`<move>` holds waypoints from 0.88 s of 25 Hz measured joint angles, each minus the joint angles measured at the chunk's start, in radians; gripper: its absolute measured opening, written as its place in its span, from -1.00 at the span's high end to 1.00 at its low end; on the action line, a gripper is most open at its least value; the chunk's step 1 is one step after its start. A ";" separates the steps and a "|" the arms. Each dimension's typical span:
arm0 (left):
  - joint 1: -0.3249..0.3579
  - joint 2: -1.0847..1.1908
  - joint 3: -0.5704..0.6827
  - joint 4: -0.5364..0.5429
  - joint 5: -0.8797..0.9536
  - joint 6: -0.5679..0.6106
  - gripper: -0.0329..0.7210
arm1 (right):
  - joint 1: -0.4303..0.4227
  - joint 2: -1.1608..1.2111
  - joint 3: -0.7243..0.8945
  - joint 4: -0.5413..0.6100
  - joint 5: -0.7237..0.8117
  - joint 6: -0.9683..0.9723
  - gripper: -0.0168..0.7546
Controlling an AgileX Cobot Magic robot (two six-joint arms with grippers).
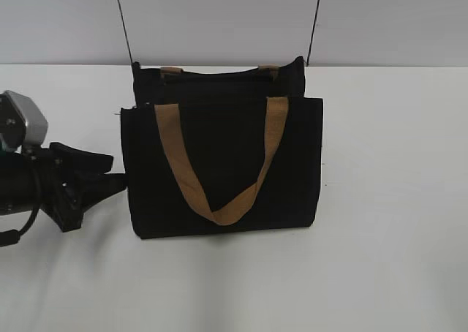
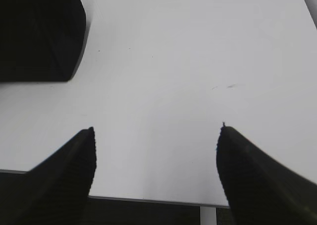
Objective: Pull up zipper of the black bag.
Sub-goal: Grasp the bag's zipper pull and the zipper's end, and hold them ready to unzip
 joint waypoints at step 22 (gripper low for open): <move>-0.059 0.405 -0.353 0.091 -0.212 -0.002 0.07 | 0.000 0.000 0.000 0.004 0.000 0.000 -0.54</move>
